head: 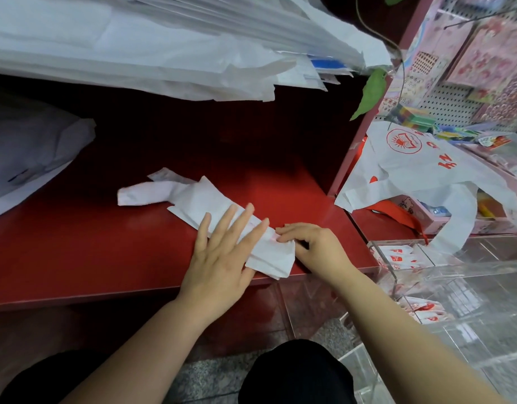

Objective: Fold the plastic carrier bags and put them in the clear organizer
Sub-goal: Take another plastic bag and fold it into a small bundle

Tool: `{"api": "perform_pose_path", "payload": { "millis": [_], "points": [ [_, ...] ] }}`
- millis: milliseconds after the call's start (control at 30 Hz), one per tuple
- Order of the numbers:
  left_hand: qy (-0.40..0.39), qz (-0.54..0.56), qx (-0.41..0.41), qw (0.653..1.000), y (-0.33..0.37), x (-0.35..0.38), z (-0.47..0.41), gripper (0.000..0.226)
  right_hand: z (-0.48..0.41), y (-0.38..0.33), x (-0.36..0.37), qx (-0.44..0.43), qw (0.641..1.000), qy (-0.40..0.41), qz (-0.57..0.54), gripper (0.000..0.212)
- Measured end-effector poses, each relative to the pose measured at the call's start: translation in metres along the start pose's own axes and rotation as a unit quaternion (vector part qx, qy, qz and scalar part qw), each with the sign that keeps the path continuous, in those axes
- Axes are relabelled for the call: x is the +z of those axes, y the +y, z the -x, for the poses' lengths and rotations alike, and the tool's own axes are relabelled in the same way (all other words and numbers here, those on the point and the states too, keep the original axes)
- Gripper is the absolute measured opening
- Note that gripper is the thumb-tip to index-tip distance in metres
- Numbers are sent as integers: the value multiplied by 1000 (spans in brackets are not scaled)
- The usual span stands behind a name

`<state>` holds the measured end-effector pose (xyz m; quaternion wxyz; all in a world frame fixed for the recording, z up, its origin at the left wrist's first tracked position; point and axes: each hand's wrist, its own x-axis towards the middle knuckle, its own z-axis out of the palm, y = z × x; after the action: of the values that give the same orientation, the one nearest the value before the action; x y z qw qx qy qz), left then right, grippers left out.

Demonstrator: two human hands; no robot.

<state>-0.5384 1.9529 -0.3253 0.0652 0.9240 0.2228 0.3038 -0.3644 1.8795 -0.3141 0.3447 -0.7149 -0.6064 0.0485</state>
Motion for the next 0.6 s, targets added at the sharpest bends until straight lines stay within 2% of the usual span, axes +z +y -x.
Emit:
{"api": "perform_pose_path", "payload": {
  "millis": [133, 267, 300, 400, 600],
  "points": [
    [-43, 8, 28, 999, -3, 4, -3, 44, 2, -4, -2, 37, 999, -27, -24, 35],
    [-57, 38, 14, 998, -5, 6, -2, 36, 2, -7, -4, 69, 995, -22, -74, 36],
    [-54, 47, 11, 997, -4, 5, -3, 36, 2, -6, -5, 71, 994, -11, -82, 39],
    [-114, 56, -28, 991, 1, -4, -9, 46, 1, -4, -7, 97, 993, 10, -67, 40],
    [-176, 54, -55, 981, -1, -3, -9, 42, -3, -3, -11, 179, 979, 28, -94, 35]
  ]
}}
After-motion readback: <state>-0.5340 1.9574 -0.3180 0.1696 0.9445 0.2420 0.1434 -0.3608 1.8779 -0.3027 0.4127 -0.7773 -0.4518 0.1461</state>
